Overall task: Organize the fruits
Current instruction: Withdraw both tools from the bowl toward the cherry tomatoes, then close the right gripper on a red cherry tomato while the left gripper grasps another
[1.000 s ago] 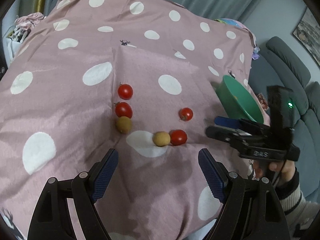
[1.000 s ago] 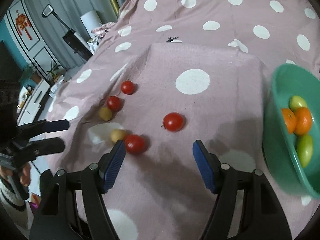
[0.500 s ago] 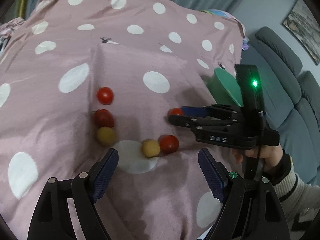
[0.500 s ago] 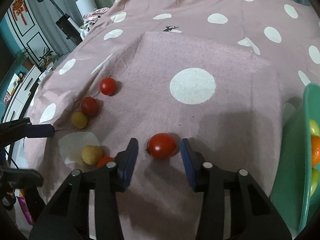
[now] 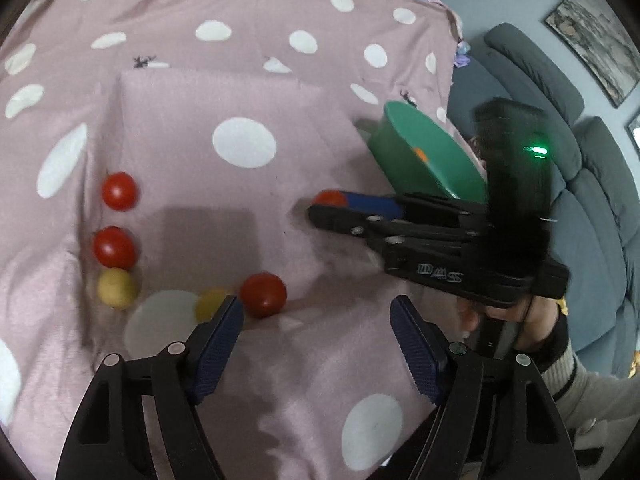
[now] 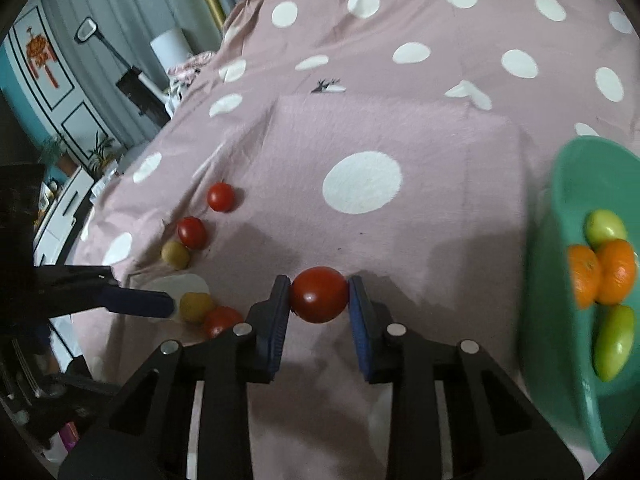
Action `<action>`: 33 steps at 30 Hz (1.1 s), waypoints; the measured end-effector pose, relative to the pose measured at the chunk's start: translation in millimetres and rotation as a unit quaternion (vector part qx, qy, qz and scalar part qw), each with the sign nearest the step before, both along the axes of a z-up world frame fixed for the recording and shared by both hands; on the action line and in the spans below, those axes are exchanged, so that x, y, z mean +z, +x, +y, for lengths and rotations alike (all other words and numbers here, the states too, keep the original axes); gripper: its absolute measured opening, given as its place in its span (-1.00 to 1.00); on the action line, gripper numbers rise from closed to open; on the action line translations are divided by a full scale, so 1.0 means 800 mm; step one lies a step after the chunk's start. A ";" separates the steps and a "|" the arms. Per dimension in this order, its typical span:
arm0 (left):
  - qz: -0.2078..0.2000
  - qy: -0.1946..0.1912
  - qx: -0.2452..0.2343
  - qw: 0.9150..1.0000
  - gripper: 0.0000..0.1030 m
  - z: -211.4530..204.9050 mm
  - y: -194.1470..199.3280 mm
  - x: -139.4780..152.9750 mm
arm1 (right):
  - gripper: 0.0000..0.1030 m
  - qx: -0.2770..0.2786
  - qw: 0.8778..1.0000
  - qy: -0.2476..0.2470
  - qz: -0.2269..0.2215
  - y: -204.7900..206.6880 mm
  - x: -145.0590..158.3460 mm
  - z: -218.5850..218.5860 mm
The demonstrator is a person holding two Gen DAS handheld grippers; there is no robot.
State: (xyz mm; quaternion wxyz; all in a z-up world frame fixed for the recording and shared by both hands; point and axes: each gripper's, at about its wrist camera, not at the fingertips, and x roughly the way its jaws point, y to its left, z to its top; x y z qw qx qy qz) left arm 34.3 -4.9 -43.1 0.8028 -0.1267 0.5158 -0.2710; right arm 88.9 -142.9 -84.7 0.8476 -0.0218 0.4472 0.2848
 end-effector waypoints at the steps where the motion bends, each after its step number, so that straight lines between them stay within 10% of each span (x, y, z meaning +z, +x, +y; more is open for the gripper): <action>1: 0.013 -0.005 0.000 1.000 0.47 -0.001 0.004 -0.005 | -0.42 -0.003 1.000 0.005 -0.002 -0.003 0.003 -0.006; 15: 0.056 0.079 0.010 0.995 0.06 -0.022 0.041 -0.020 | -0.41 -0.010 0.999 0.053 -0.007 -0.021 0.012 -0.035; 33: 0.077 0.225 -0.101 0.966 -0.37 -0.076 0.070 -0.037 | -0.39 -0.015 0.996 0.083 -0.003 -0.026 0.012 -0.055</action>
